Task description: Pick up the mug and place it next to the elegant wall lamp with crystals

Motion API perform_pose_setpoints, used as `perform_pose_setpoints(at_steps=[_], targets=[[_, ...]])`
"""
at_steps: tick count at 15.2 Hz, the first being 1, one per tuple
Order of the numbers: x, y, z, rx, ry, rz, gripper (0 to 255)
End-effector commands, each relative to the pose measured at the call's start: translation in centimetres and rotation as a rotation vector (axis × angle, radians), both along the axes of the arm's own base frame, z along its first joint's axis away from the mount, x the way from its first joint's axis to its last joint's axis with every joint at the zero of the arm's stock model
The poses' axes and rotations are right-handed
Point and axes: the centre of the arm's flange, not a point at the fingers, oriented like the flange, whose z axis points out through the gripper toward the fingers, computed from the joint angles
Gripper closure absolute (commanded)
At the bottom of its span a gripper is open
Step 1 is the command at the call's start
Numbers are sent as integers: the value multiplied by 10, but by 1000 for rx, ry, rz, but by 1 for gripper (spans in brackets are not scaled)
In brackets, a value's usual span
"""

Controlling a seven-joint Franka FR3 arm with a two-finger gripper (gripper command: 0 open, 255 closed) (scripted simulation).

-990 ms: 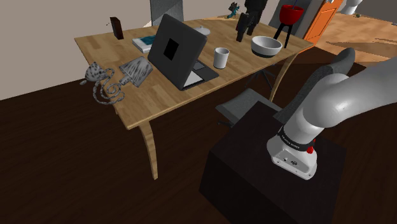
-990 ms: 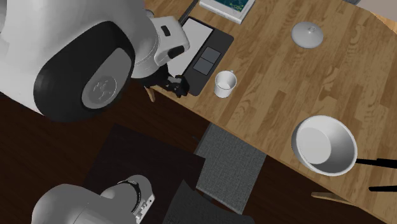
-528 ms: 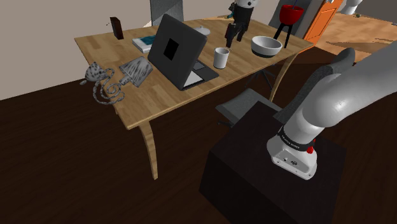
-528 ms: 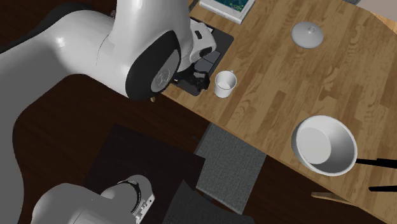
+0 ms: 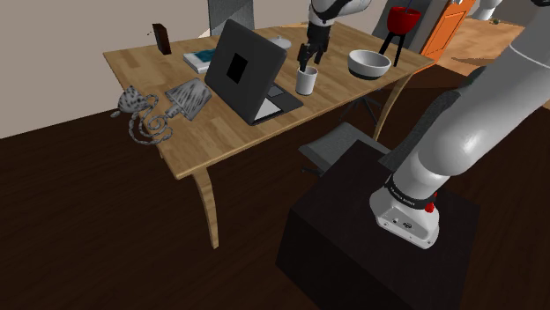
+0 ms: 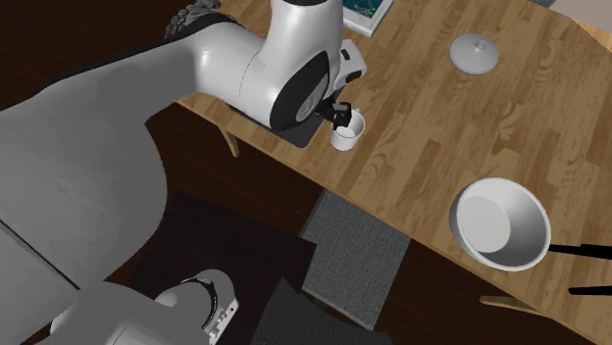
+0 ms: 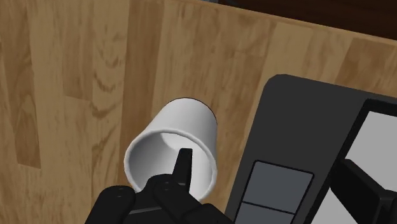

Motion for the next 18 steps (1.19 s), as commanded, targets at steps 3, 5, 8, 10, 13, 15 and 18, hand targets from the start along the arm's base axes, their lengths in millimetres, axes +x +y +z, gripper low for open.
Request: perform_pose_setpoints(at_steps=[3,5,8,10,13,15,18], targets=[[34,-23,-33,-7,-5,-18,0],[44,-30,-42,-9,-7,-23,0],[45,-31,-58,-9,-7,-23,0],[46,-32,-69,-9,-7,-23,0],[47,-33,-82,-9,-7,-23,0],[47,-33,-82,-9,-7,-23,0],[47,-33,-82,-9,-7,-23,0]])
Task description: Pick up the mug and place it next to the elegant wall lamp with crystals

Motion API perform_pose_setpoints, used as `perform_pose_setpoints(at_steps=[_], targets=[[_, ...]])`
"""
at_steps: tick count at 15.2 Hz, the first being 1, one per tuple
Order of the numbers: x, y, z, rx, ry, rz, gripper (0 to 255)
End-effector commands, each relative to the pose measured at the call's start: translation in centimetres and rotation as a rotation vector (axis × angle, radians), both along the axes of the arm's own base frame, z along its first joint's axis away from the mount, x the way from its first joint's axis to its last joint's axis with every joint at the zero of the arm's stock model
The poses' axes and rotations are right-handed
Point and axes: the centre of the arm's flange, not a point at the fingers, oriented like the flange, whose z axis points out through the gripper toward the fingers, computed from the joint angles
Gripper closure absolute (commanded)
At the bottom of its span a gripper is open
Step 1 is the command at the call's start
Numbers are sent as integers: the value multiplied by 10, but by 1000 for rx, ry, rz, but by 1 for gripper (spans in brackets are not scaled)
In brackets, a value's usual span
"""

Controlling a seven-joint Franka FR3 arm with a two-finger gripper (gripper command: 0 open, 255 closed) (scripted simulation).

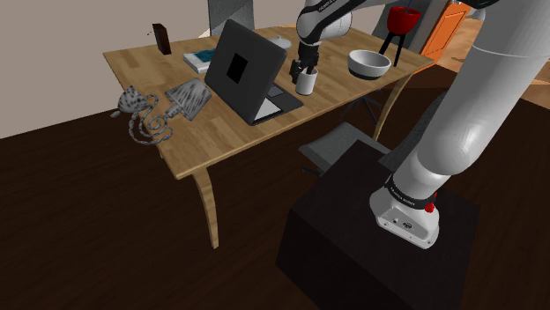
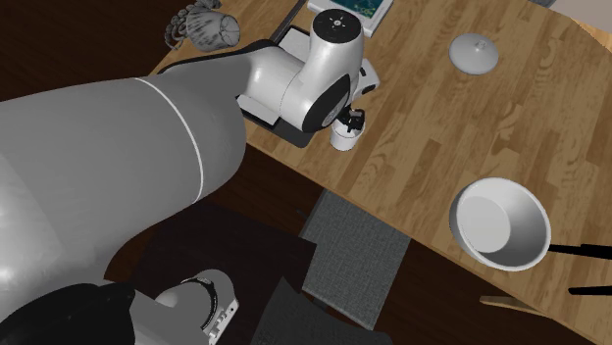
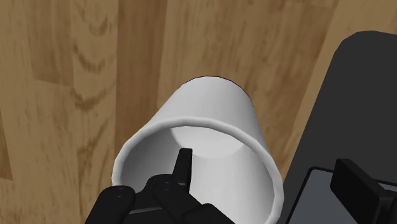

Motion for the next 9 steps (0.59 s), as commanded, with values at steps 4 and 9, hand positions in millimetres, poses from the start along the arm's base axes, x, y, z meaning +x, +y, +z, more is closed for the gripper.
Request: perform_pose_setpoints(at_steps=[4,9], targets=[[0,0,0,0,0,0,255],[0,0,0,0,0,0,255]])
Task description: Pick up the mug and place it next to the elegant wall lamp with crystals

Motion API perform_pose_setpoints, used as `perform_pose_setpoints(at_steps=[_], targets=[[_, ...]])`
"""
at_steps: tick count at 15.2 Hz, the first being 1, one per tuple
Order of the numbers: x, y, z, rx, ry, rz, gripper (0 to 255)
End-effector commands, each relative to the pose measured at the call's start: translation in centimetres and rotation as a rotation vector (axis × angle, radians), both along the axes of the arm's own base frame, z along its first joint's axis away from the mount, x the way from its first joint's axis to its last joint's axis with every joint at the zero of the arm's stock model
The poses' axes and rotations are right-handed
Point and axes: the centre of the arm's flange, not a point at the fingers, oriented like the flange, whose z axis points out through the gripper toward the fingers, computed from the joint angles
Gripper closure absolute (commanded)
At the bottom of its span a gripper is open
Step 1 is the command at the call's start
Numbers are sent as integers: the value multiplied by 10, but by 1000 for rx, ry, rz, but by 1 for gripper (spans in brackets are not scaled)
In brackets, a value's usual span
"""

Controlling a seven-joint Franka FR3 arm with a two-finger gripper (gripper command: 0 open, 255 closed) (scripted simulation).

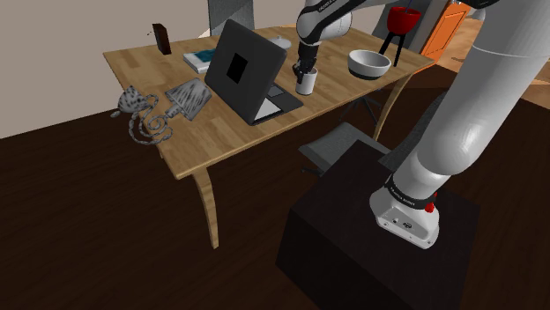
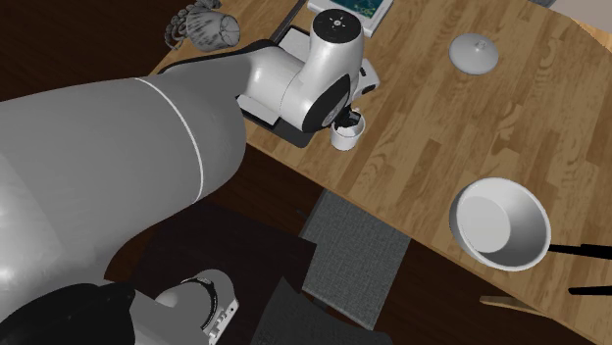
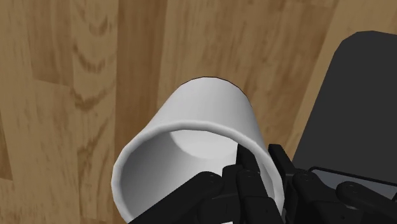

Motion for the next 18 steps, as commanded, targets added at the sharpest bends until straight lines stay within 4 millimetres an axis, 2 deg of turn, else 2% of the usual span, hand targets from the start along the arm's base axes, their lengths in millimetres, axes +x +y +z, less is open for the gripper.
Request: perform_pose_setpoints(at_steps=[1,3,18], targets=[[0,0,0,0,0,0,255],[0,0,0,0,0,0,255],[0,0,79,0,0,0,255]])
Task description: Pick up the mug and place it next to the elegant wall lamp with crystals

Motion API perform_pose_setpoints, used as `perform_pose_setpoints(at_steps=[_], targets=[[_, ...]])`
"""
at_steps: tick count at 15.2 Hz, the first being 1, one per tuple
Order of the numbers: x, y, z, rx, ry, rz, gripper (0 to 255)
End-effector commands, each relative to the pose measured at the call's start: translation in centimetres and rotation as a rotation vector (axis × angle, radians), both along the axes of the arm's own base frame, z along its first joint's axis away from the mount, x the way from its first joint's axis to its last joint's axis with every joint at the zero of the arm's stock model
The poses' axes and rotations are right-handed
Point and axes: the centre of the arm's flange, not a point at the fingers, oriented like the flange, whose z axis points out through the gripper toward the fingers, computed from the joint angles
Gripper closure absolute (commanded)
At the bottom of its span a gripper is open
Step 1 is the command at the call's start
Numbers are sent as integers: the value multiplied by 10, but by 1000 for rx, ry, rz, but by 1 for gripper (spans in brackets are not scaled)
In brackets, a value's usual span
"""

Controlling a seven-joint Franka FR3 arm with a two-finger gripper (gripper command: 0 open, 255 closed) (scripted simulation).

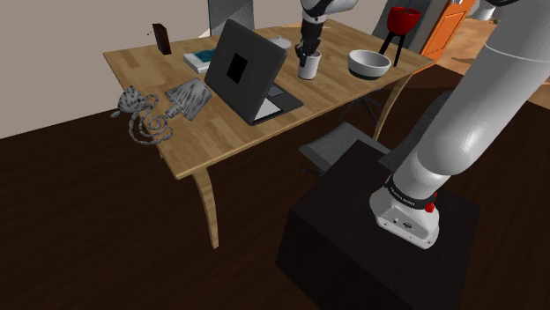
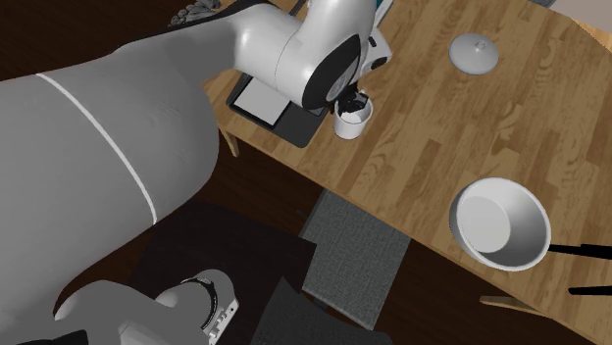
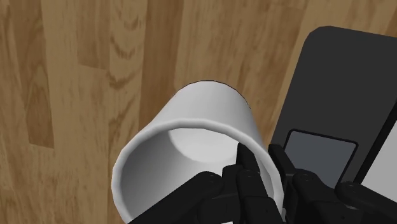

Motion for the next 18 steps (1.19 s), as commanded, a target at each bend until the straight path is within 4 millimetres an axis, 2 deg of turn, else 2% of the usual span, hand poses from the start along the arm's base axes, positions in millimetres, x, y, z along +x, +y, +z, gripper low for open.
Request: perform_pose_setpoints(at_steps=[1,18], targets=[[-1,-1,10,0,0,0,255],[-1,-1,100,0,0,0,255]])
